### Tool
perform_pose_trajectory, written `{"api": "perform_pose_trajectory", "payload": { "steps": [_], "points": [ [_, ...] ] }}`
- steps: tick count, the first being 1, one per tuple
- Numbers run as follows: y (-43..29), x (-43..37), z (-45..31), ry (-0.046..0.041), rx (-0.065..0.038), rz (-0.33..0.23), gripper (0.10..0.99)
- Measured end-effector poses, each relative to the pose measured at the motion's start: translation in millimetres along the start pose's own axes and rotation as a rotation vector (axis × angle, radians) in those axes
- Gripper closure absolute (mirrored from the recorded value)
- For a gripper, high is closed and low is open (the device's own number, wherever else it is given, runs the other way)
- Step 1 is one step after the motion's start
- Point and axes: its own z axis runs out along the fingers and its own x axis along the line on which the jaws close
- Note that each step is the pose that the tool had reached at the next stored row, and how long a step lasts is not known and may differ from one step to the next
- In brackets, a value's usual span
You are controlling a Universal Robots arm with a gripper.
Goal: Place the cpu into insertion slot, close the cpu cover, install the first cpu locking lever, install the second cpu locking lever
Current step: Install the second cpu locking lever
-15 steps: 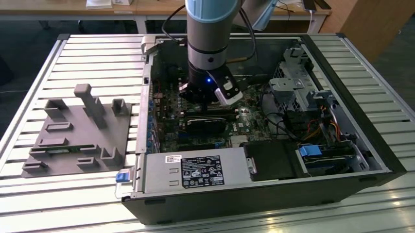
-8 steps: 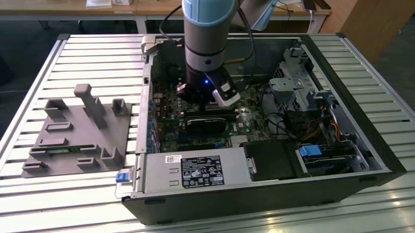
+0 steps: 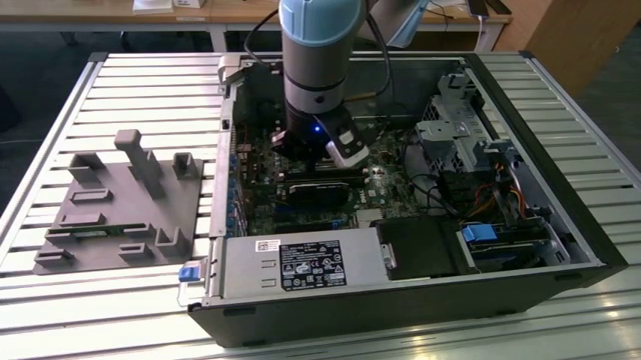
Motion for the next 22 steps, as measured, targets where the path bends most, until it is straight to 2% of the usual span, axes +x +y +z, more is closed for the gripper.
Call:
{"api": "perform_pose_trajectory", "payload": {
  "steps": [3, 6, 11, 22],
  "points": [
    [-0.9, 1.0, 1.5, -0.0005, -0.007, 0.000, 0.980],
    [-1.6, 2.1, 2.8, -0.0010, -0.017, -0.001, 0.980],
    [-1.9, 3.8, 4.6, -0.0022, -0.043, -0.003, 0.980],
    [-2.5, 6.2, 8.3, -0.0027, -0.074, -0.004, 0.980]
  ]
}}
